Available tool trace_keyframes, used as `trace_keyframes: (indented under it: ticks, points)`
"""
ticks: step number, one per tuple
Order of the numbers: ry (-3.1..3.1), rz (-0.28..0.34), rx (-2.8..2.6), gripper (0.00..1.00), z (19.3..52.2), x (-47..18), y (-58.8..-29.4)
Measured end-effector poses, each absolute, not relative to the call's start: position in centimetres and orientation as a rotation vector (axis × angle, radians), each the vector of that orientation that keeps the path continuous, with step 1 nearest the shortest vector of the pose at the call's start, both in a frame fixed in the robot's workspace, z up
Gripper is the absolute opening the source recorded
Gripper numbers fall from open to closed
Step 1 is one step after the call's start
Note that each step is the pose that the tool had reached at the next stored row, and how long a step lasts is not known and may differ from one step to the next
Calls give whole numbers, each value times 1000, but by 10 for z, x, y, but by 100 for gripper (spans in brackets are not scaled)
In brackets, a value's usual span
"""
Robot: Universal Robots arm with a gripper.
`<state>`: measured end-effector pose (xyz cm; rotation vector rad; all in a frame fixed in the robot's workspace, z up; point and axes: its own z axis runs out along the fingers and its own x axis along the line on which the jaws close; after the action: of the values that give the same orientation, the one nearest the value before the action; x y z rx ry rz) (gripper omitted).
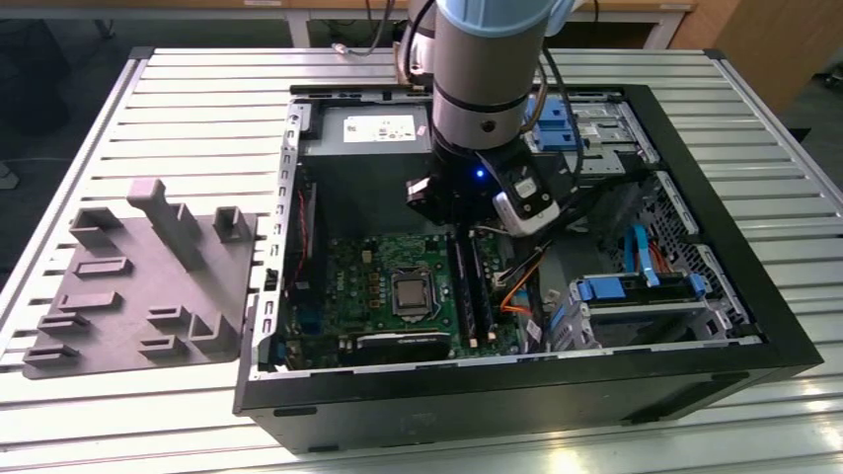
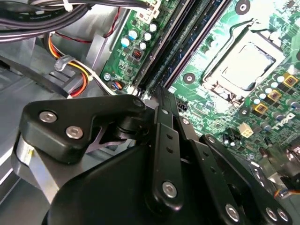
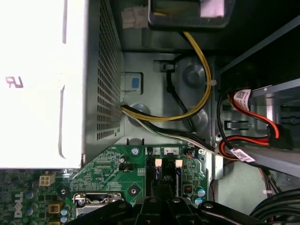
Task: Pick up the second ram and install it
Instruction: 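Press down the second ram until it locks into place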
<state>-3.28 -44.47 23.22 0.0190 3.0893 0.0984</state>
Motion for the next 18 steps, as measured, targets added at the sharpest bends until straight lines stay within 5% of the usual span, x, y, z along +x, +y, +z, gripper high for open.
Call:
trace_keyframes:
  ticks: [18]
  points:
    - [3089,98,19,11,242,-33,-445]
